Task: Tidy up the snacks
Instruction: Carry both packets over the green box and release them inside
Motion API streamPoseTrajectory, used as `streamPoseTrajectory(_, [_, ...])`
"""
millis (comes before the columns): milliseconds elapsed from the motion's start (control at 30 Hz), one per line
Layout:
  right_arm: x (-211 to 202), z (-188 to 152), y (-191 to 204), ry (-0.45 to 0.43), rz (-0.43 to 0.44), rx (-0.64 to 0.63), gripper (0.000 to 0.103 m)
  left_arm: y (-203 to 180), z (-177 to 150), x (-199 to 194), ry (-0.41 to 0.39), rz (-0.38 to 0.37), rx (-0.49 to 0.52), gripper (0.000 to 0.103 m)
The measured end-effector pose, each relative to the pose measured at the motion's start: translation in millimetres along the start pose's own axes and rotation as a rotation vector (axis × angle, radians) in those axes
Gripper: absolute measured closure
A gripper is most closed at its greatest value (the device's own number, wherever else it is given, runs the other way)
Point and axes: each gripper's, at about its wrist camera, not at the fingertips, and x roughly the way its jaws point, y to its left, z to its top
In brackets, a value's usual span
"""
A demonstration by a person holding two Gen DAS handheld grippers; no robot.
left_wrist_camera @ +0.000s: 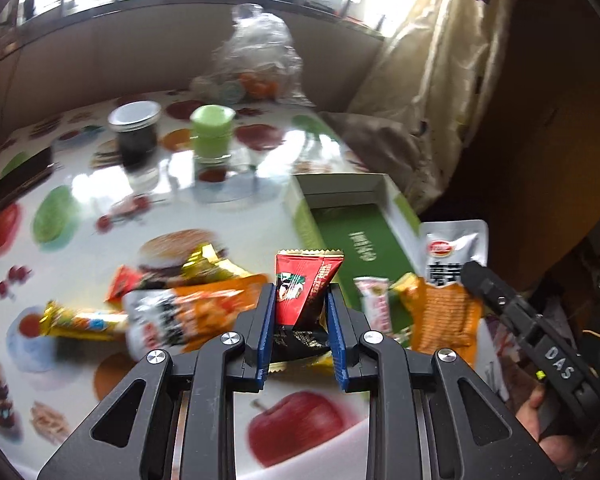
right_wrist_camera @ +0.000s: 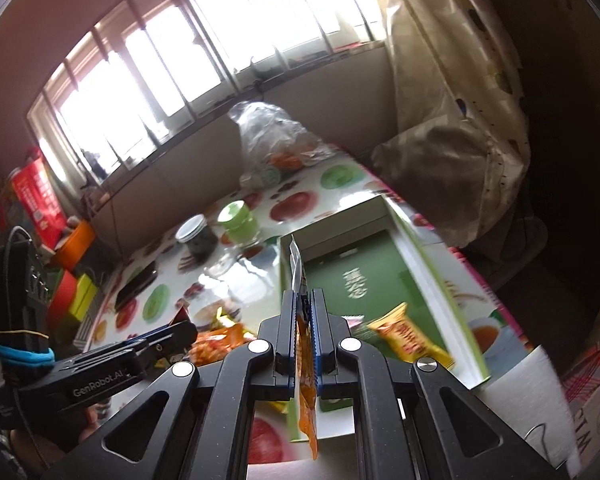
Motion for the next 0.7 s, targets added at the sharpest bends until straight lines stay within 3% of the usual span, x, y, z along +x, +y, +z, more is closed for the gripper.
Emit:
streamPoseTrajectory(333, [19,5,-34,0.031,-0.047,0.042,0.097,-29,12,41,0.072,-0.058,0.019,0.077])
streamPoseTrajectory(700, [42,0,-62,0.091,-0.074,0.062,0.097,-47,6,81,0.151,-0.045,0.045,0.077])
